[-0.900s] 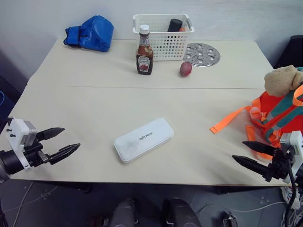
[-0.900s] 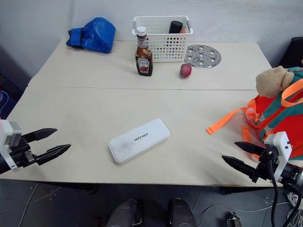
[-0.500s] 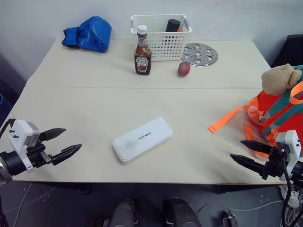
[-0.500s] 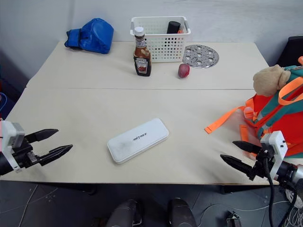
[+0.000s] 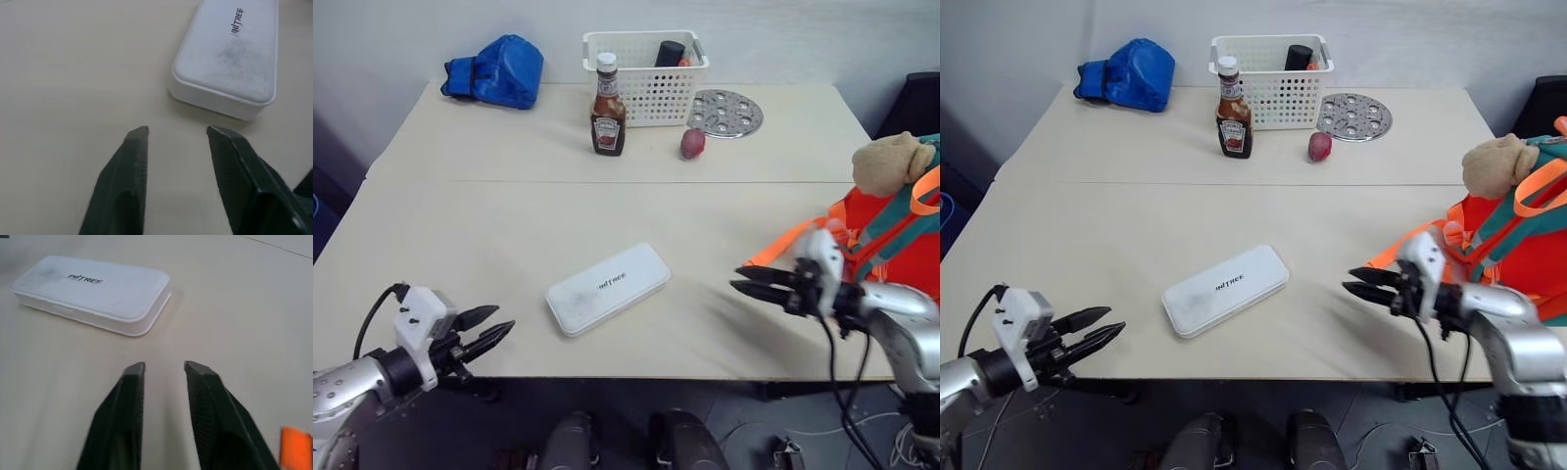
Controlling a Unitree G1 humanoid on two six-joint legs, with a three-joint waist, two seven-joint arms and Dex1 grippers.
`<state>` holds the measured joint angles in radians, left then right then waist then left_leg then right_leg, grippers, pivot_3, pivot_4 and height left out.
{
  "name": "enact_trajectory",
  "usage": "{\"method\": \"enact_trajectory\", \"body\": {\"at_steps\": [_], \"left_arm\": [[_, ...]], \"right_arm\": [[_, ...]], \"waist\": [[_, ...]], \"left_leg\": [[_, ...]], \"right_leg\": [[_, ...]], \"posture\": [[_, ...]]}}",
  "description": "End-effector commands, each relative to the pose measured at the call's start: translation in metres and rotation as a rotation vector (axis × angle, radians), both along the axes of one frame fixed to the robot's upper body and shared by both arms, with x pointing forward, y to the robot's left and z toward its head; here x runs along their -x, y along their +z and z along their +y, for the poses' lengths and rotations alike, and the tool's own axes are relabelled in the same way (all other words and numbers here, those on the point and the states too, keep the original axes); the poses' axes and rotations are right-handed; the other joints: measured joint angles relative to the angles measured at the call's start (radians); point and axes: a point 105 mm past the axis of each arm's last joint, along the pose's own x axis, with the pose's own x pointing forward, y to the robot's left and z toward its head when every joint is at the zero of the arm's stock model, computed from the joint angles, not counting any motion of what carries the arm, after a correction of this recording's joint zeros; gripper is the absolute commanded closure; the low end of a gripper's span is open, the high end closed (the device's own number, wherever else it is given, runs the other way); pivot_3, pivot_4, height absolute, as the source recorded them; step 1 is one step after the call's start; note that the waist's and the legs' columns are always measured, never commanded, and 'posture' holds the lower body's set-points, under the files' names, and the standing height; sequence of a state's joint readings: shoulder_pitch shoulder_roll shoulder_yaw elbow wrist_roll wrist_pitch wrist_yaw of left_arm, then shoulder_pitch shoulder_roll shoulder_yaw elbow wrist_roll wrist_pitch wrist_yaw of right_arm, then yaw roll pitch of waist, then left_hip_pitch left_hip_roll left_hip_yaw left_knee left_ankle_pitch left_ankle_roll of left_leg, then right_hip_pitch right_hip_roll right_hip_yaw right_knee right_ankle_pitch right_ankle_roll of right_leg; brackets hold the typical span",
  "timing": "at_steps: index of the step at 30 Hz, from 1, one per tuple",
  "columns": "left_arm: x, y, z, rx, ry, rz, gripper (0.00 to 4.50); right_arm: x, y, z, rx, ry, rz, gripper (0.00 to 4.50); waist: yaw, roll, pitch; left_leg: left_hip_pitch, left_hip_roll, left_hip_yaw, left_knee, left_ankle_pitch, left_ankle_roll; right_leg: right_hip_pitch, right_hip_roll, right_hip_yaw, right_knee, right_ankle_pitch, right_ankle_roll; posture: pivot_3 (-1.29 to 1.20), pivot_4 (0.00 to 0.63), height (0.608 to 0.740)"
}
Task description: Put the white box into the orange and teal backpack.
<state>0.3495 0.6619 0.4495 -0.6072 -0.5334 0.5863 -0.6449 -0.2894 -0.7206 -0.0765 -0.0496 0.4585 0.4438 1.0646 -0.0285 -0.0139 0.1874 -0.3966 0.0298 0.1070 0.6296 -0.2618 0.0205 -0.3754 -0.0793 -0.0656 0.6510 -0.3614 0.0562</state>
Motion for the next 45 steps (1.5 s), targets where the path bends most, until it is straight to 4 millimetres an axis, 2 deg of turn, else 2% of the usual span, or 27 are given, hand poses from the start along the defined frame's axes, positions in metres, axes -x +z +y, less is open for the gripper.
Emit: {"method": "enact_trajectory", "body": {"at_steps": [1, 3, 8, 12, 16, 19, 23, 30, 34, 37, 40, 43, 45], "left_arm": [[-0.007, -0.005, -0.017, -0.035, 0.000, -0.015, 3.84], [-0.015, -0.009, -0.018, -0.028, 0.045, -0.009, 4.45], [-0.024, -0.013, -0.027, -0.019, 0.036, 0.005, 4.48], [-0.025, -0.015, -0.050, 0.028, -0.067, 0.030, 4.48], [-0.028, -0.021, -0.055, -0.004, -0.118, 0.046, 4.48], [-0.037, -0.021, -0.052, -0.018, -0.124, 0.037, 4.48], [-0.054, -0.016, -0.046, -0.054, -0.158, 0.012, 4.48], [-0.069, -0.011, -0.037, -0.092, -0.228, 0.008, 4.48], [-0.070, -0.014, -0.018, -0.131, -0.231, 0.036, 4.48], [-0.072, -0.010, -0.001, -0.079, -0.198, 0.085, 4.48], [-0.073, 0.001, 0.013, 0.077, -0.154, 0.163, 3.89], [-0.072, 0.012, 0.019, 0.268, -0.125, 0.266, 2.99], [-0.070, 0.016, 0.017, 0.330, -0.127, 0.311, 2.36]], "right_arm": [[-0.019, -0.001, 0.015, 0.052, 0.017, -0.059, 4.50], [-0.032, -0.001, 0.026, 0.066, 0.026, -0.084, 4.50], [-0.053, -0.006, 0.044, 0.108, 0.029, -0.108, 4.50], [-0.057, -0.011, 0.062, 0.112, 0.082, -0.114, 4.50], [-0.053, -0.011, 0.071, 0.101, 0.116, -0.118, 4.50], [-0.042, -0.012, 0.075, 0.102, 0.162, -0.106, 4.50], [-0.022, -0.013, 0.070, 0.102, 0.195, -0.083, 4.50], [-0.006, -0.016, 0.059, 0.107, 0.151, -0.059, 4.50], [-0.004, -0.017, 0.053, 0.109, 0.120, -0.049, 4.50], [-0.006, -0.017, 0.049, 0.126, 0.110, -0.059, 4.50], [-0.011, -0.014, 0.046, 0.146, 0.109, -0.076, 4.50], [-0.012, -0.014, 0.045, 0.189, 0.145, -0.098, 4.50], [-0.013, -0.014, 0.046, 0.205, 0.166, -0.104, 4.50]], "waist": [[0.001, 0.000, 0.000], [0.001, 0.000, 0.000], [0.000, -0.001, 0.000], [0.000, -0.001, 0.000], [0.000, -0.001, 0.000], [0.000, -0.001, 0.000], [0.002, -0.001, 0.000], [-0.003, -0.001, 0.000], [-0.003, -0.001, 0.000], [-0.001, -0.001, 0.000], [-0.001, -0.002, 0.001], [-0.001, -0.002, 0.001], [-0.002, -0.002, 0.001]], "left_leg": [[0.000, 0.000, 0.000, 0.001, 0.000, 0.000], [0.000, 0.000, 0.000, 0.001, 0.000, 0.000], [0.001, 0.000, 0.000, 0.002, 0.001, 0.000], [0.001, 0.000, 0.000, 0.001, 0.001, -0.001], [0.001, 0.000, 0.000, 0.001, 0.001, -0.001], [0.002, 0.000, 0.000, 0.001, 0.001, -0.002], [0.002, 0.000, -0.002, 0.001, 0.001, -0.002], [0.002, 0.000, -0.001, 0.000, 0.001, -0.003], [0.003, 0.000, -0.001, 0.000, 0.001, -0.004], [0.003, 0.000, -0.001, 0.000, 0.001, -0.003], [0.003, 0.000, -0.001, 0.000, 0.001, -0.003], [0.002, 0.000, -0.002, 0.000, 0.001, -0.003], [0.002, 0.000, -0.002, 0.000, 0.001, -0.003]], "right_leg": [[0.000, 0.000, 0.000, 0.002, 0.000, 0.000], [0.000, 0.000, 0.000, 0.002, 0.000, 0.000], [0.000, 0.000, -0.001, 0.004, 0.001, 0.002], [0.000, 0.000, -0.001, 0.005, 0.001, 0.002], [0.000, 0.000, -0.001, 0.006, 0.001, 0.002], [0.000, 0.000, -0.001, 0.006, 0.001, 0.002], [0.000, 0.000, -0.002, 0.007, 0.001, 0.002], [-0.001, 0.000, -0.002, 0.007, 0.001, 0.002], [-0.001, 0.000, -0.002, 0.007, 0.001, 0.002], [-0.001, 0.000, -0.002, 0.007, 0.001, 0.002], [-0.001, 0.000, -0.002, 0.007, 0.001, 0.002], [-0.001, 0.000, -0.002, 0.007, 0.001, 0.002], [-0.001, 0.000, -0.002, 0.007, 0.001, 0.002]], "posture": [[0.00, 0.150, 0.740], [0.00, 0.150, 0.740], [0.00, 0.150, 0.740], [0.00, 0.150, 0.740], [0.00, 0.150, 0.740], [0.00, 0.150, 0.740], [0.00, 0.150, 0.740], [0.00, 0.150, 0.740], [0.00, 0.150, 0.740], [0.00, 0.150, 0.740], [0.00, 0.150, 0.740], [0.00, 0.150, 0.740], [0.00, 0.150, 0.740]]}}
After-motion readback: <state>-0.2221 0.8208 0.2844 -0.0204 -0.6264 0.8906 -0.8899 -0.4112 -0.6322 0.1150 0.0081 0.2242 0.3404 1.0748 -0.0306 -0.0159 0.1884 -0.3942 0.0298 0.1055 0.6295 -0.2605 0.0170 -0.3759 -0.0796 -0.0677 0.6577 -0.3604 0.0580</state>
